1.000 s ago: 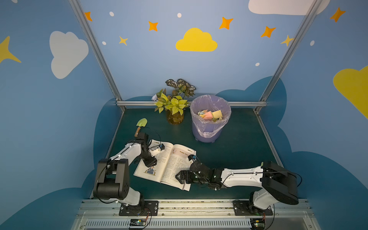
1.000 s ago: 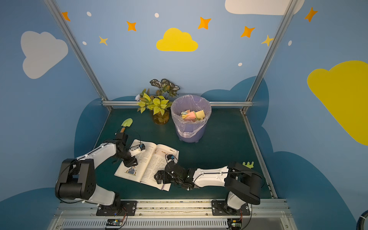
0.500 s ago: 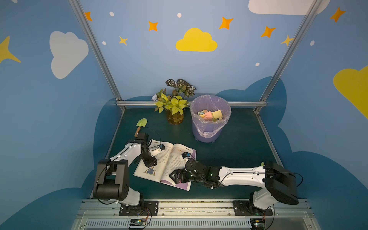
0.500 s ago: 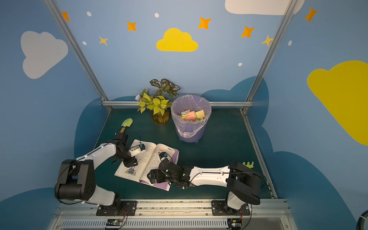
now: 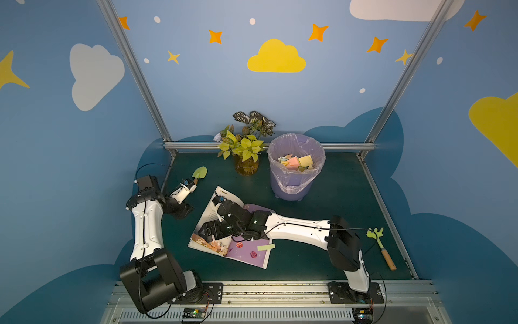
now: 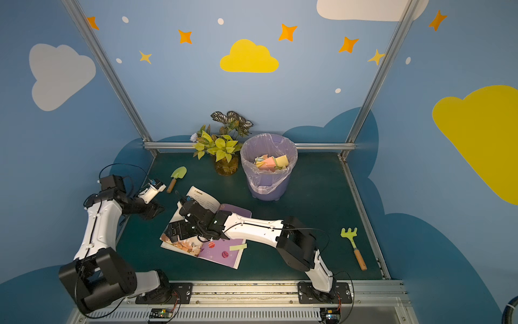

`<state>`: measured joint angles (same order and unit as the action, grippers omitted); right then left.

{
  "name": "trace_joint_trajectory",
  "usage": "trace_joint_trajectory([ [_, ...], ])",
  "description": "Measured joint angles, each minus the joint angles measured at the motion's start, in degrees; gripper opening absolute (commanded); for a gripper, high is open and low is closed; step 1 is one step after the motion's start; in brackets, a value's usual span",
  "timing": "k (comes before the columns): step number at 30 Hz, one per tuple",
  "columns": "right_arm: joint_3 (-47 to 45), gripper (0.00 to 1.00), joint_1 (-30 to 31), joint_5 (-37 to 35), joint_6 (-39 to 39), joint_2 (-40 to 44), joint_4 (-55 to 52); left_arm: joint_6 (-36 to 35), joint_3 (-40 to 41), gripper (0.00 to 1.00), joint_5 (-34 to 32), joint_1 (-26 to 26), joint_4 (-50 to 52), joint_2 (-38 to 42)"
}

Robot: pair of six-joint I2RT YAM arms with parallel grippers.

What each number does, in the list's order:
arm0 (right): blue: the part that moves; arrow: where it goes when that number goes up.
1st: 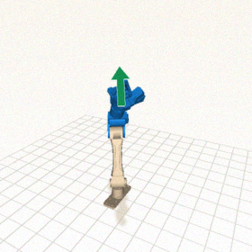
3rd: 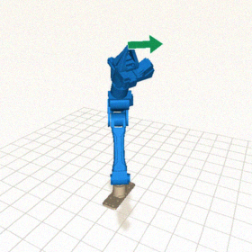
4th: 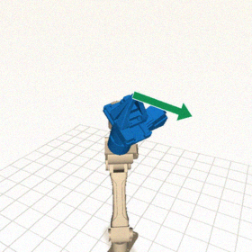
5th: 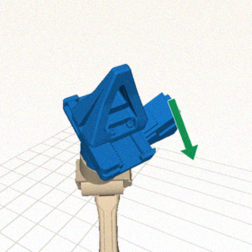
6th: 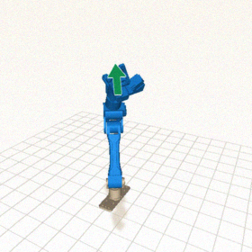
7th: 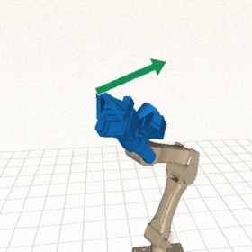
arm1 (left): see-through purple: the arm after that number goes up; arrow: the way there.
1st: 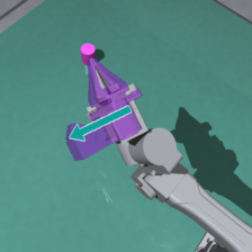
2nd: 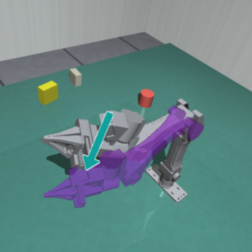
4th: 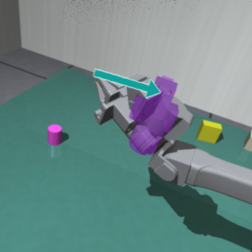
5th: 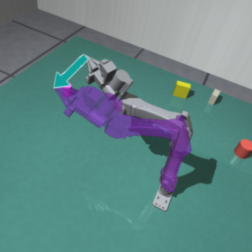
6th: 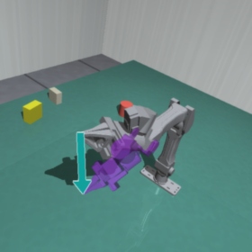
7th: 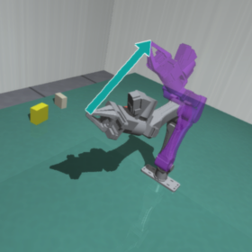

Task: Peel off the used sticky note
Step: Turn the page of the book at the center of the board, then tear off the note from the book.

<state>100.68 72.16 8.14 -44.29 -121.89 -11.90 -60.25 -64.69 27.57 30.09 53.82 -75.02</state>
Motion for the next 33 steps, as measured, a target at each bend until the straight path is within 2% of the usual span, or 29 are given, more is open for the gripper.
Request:
trace_joint_trajectory([
  [4,1.1,0.96,-0.7,0.4,1.4,-1.9,-3.7,-1.5,1.4,0.56,3.1,0.3,2.7,0.4],
  [7,-6.1,0.96,-1.2,-1.2,1.8,2.7,-4.0,-1.8,4.5,0.56,3.9,-2.9,3.9,2.9],
  [11,-22.7,0.96,-2.2,-4.4,0.4,15.9,-3.8,-0.8,7.7,0.56,3.6,-13.0,4.2,5.8],
  [15,-37.6,0.96,-4.4,-7.6,-3.1,28.3,-1.5,2.8,9.2,0.56,1.4,-24.4,2.3,5.2],
  [21,-56.1,0.95,-7.2,-10.3,-9.4,39.3,2.2,8.1,9.9,0.56,-1.4,-37.0,-1.2,1.1],
  [27,-65.0,0.88,-8.4,-9.7,-13.3,41.7,6.3,12.2,10.5,0.56,-4.8,-46.7,-5.3,-3.8],
  [30,-65.4,0.81,-8.8,-8.2,-13.8,40.5,9.9,14.1,10.6,0.56,-6.3,-50.0,-7.4,-6.6],
  [33,-65.1,0.7,-9.4,-5.8,-13.7,37.5,14.7,16.0,10.1,0.55,-7.8,-53.0,-9.5,-10.3],
])
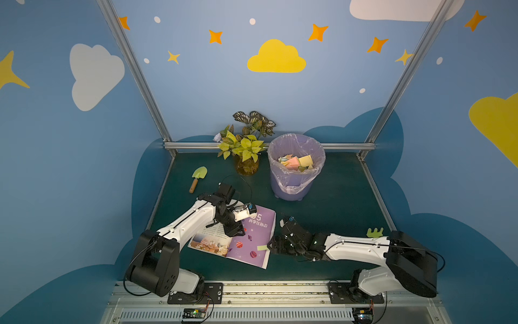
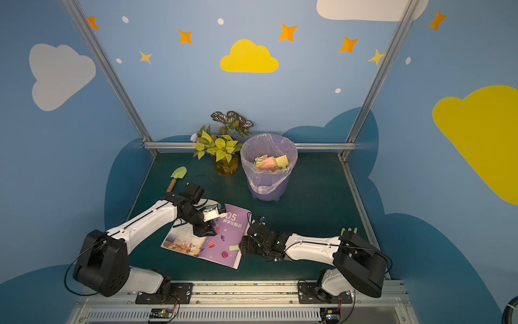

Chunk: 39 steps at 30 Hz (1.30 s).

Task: Peel off the used sticky note
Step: Tear off the note from the book.

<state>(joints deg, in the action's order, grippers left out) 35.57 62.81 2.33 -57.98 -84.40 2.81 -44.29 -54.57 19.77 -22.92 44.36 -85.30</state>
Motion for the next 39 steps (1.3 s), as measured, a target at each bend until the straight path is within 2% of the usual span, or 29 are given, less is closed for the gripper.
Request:
trace_joint_trajectory([
  [4,1.0,0.55,-0.2,2.3,0.4,-3.1,3.3,1.8,-2.0,0.55,-1.9,-3.2,-1.6,-4.5],
  [10,1.2,0.35,0.2,3.4,1.0,-3.5,4.9,3.5,-6.2,0.55,-5.3,-7.6,-2.1,-8.9],
  [18,1.7,0.0,2.0,2.8,1.5,-3.1,4.3,3.8,-8.5,0.55,-9.0,-10.1,-2.3,-13.4],
  [24,5.6,0.0,4.5,-0.7,3.0,-2.9,-0.3,3.8,-8.8,0.55,-12.1,-11.1,-3.0,-17.7],
  [39,14.0,0.0,15.4,-16.2,8.5,-1.9,-14.6,3.3,-9.6,0.5,-13.2,-11.4,-3.5,-18.6],
])
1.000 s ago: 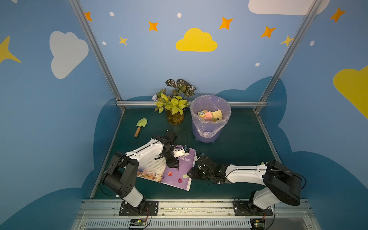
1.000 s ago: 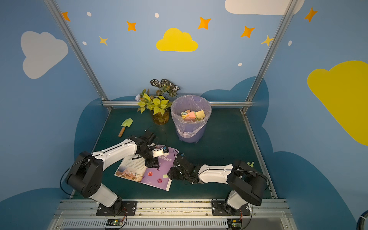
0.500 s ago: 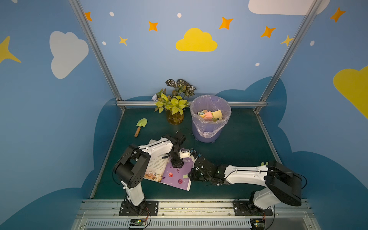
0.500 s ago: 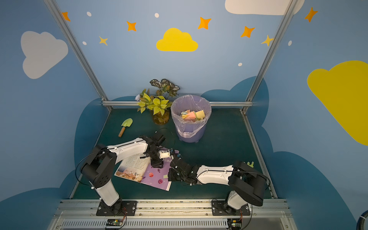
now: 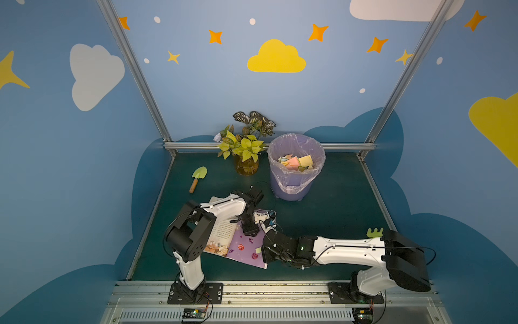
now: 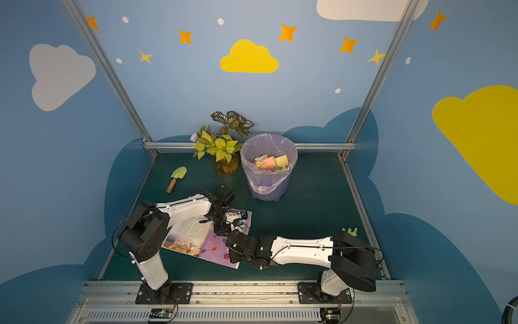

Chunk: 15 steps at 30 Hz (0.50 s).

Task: Peel off the used sticky note
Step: Tear off the note from the book.

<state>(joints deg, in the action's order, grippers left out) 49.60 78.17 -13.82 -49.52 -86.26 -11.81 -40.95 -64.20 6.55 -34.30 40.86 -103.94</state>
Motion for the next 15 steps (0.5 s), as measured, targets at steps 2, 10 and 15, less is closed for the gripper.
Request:
trace_joint_trajectory([
  [2,0.4,0.0,2.4,-2.4,0.1,0.2,-1.0,0.1,-0.6,0.5,0.0,0.0,0.6,-0.4],
  [10,6.1,0.0,13.1,-13.2,-0.4,5.7,-10.1,0.4,-1.7,0.5,0.0,0.1,1.8,-1.1],
  [15,8.8,0.0,15.6,-18.3,-0.7,14.2,-16.5,0.5,-2.6,0.5,0.9,0.5,2.8,-1.6],
])
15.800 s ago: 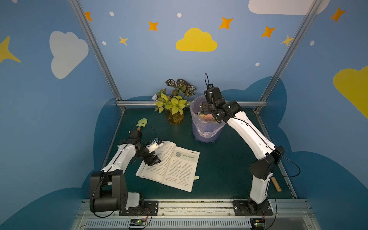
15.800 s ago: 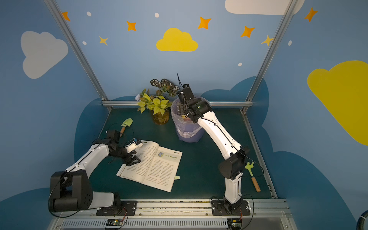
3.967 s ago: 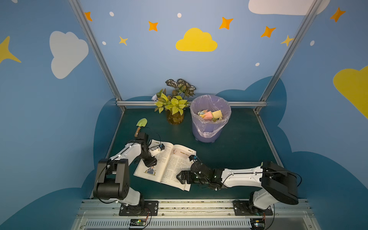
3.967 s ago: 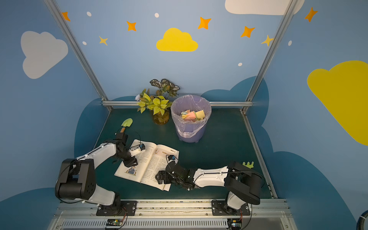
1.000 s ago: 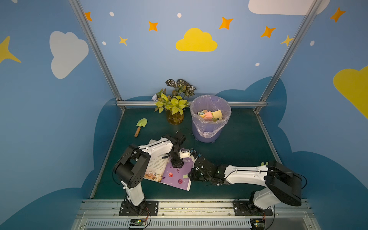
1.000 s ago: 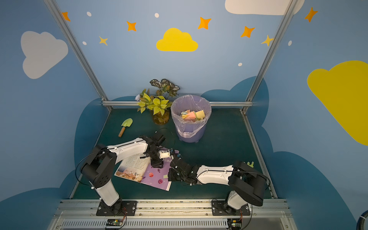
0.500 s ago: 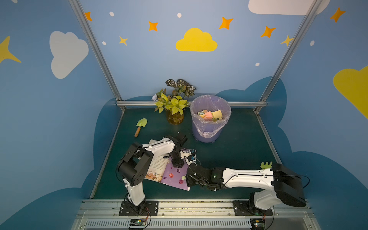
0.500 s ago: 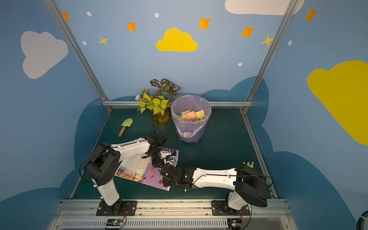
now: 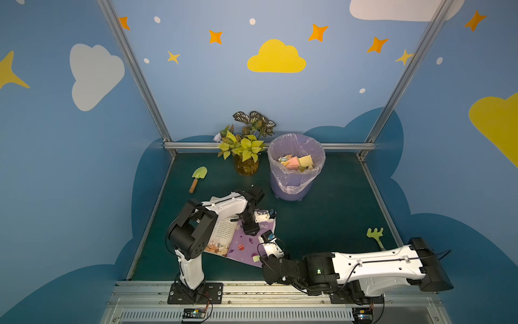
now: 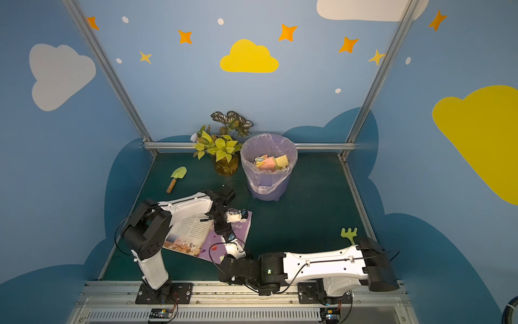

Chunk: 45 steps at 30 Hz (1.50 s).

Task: Peel off the used sticky note
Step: Tear off the note from the book, then place the note in the trash bin.

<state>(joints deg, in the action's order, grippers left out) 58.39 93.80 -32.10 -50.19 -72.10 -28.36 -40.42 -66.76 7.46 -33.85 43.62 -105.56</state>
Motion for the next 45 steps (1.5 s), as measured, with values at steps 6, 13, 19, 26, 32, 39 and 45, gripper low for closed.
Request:
trace_joint_trajectory([
  [6,1.2,0.0,-0.5,-10.0,2.7,14.1,-6.7,-0.2,-1.6,0.51,5.1,3.5,1.5,0.5],
  [13,10.1,0.0,-13.7,-12.7,13.1,25.1,-10.3,-1.4,-2.6,0.76,13.9,12.7,8.0,15.0],
  [19,29.1,0.0,-27.3,-9.1,20.7,18.5,-13.8,-4.3,-2.7,0.82,18.8,25.1,11.0,29.6],
  [26,50.6,0.0,-53.8,9.1,23.0,-5.1,-20.2,-9.3,5.3,0.92,23.6,37.5,13.4,30.1],
  [32,59.0,0.0,-63.0,19.7,23.3,-24.6,-26.2,-10.8,7.3,1.0,26.3,44.3,13.0,25.6],
  [39,63.3,0.0,-64.7,23.3,23.6,-31.1,-29.9,-13.1,8.6,1.0,26.6,48.4,10.8,20.7],
  [45,68.7,0.24,-64.3,22.1,24.1,-34.7,-31.1,-14.4,9.9,0.99,27.3,48.9,10.6,19.9],
])
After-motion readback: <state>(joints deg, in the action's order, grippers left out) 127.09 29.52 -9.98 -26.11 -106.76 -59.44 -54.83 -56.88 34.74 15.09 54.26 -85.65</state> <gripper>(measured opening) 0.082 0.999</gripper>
